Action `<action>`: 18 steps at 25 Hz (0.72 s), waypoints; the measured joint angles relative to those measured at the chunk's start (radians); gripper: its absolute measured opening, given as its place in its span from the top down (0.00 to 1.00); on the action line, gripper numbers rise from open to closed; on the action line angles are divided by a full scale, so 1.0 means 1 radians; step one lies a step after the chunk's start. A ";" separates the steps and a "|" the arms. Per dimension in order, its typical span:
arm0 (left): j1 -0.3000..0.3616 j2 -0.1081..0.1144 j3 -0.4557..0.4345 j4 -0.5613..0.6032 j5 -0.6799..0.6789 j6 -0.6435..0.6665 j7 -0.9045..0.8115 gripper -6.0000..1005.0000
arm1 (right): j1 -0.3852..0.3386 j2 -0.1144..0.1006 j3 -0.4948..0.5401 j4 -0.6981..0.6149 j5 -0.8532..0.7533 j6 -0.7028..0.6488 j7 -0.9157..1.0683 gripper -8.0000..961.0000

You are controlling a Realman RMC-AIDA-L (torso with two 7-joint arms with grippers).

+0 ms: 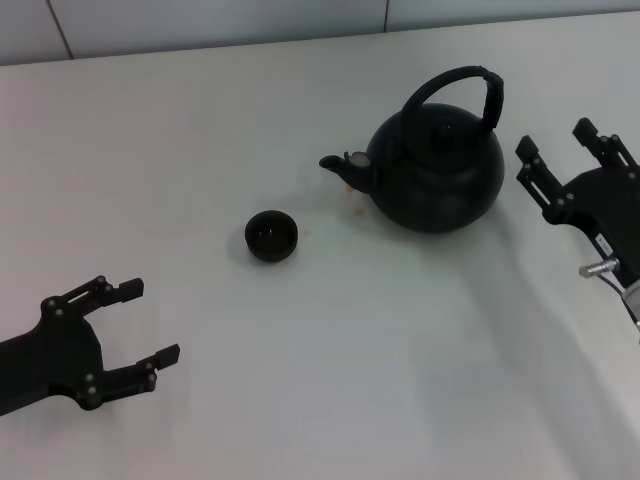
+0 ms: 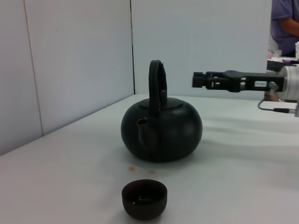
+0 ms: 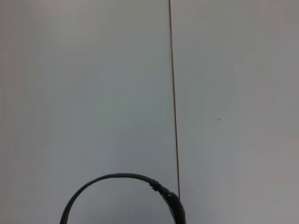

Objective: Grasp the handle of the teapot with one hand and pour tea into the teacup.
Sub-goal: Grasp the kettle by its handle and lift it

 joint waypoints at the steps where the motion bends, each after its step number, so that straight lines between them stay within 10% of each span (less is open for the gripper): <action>1: 0.000 0.000 0.000 0.000 0.000 0.001 0.001 0.14 | 0.007 -0.001 0.000 -0.003 0.000 0.010 0.000 0.25; 18: 0.002 -0.004 -0.013 0.000 -0.002 0.006 0.005 0.14 | 0.108 -0.004 0.000 -0.059 0.006 0.144 0.008 0.25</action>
